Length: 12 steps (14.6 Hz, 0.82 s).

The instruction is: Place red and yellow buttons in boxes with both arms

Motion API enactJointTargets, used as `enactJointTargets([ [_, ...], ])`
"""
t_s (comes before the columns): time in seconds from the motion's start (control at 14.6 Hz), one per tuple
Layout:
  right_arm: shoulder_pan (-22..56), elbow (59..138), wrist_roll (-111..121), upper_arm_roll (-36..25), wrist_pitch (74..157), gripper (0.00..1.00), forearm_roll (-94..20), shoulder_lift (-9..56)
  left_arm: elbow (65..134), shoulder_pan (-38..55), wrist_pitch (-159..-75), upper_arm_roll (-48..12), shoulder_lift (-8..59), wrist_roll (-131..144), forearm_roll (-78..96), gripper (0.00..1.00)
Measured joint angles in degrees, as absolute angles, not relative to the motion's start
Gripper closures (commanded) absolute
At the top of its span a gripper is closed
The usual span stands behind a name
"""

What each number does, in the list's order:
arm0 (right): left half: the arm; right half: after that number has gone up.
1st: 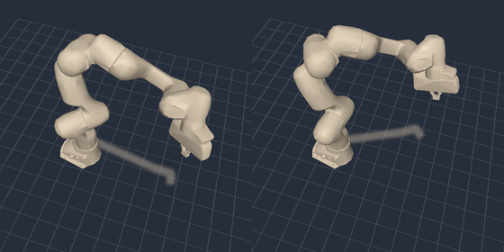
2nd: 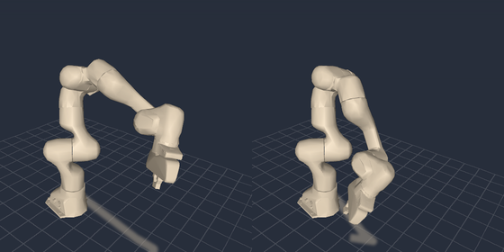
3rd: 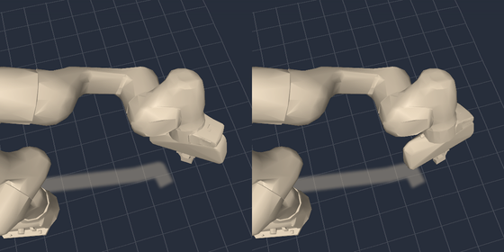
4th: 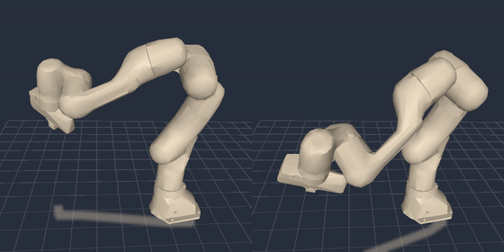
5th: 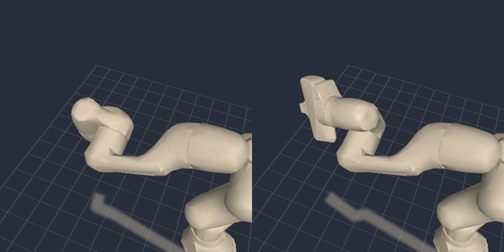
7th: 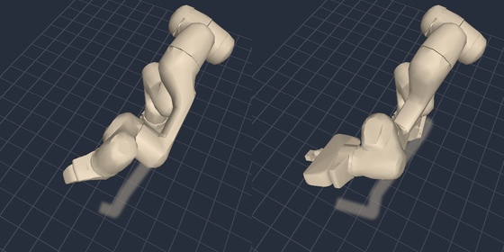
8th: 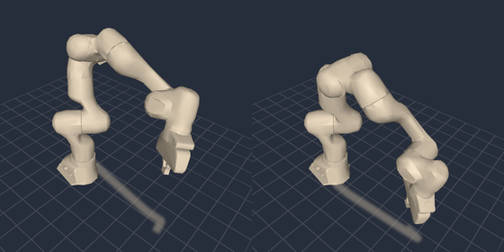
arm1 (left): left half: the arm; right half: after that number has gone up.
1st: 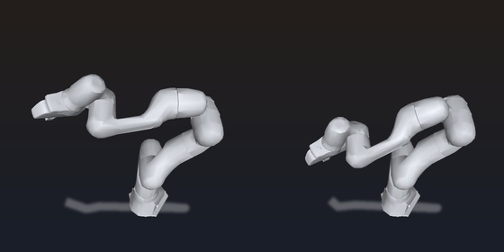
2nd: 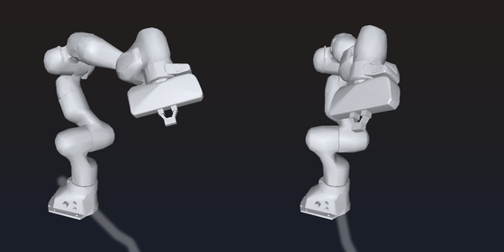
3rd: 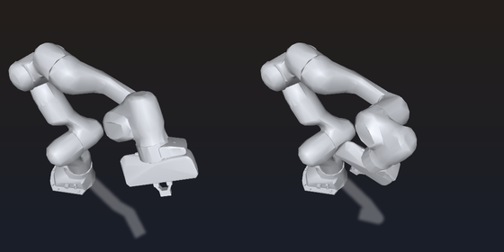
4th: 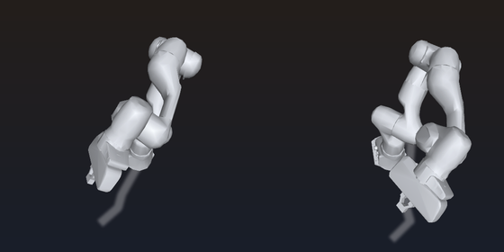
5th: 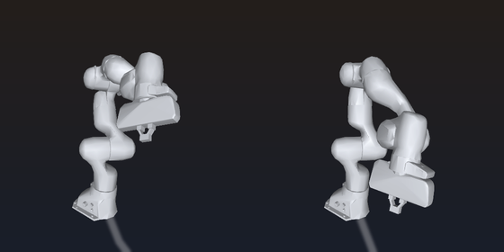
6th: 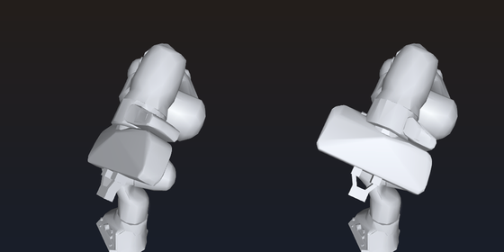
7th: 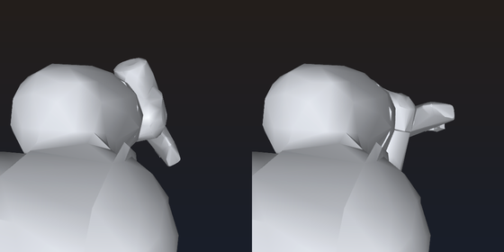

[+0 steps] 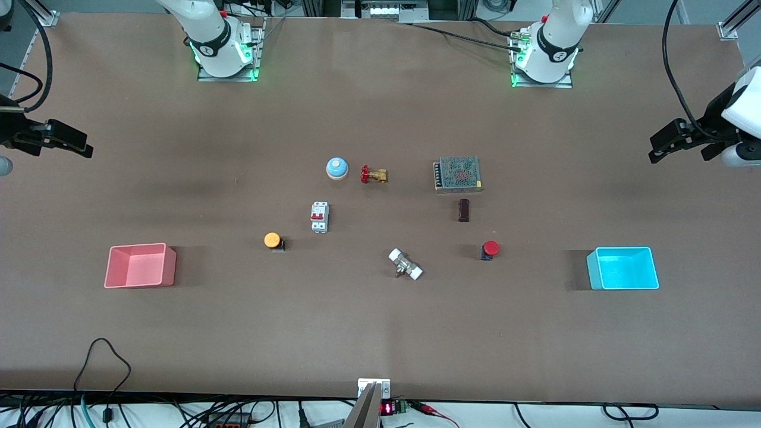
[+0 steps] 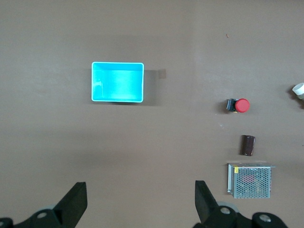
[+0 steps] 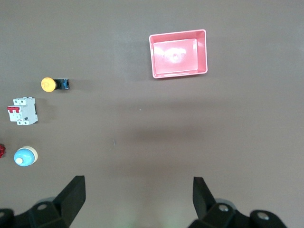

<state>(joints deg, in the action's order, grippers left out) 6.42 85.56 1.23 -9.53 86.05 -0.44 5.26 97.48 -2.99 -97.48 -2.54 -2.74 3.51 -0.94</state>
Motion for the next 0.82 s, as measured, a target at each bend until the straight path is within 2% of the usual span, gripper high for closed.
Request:
enactJointTargets([
  [0.41,6.4,85.9,1.2,-9.5,85.6,0.00,-0.4,4.9,97.3,-2.9,-97.5,-2.7,-1.1,3.6,-0.3,0.00],
  [0.62,6.7,87.2,1.2,-9.2,87.9,0.00,-0.4,5.6,97.2,-2.8,-97.7,-3.0,2.1,3.6,3.4,0.00],
  [0.82,8.6,87.9,1.2,-8.8,89.7,0.00,-0.4,8.8,97.2,-1.7,-101.4,-3.2,6.6,4.0,4.5,0.00],
])
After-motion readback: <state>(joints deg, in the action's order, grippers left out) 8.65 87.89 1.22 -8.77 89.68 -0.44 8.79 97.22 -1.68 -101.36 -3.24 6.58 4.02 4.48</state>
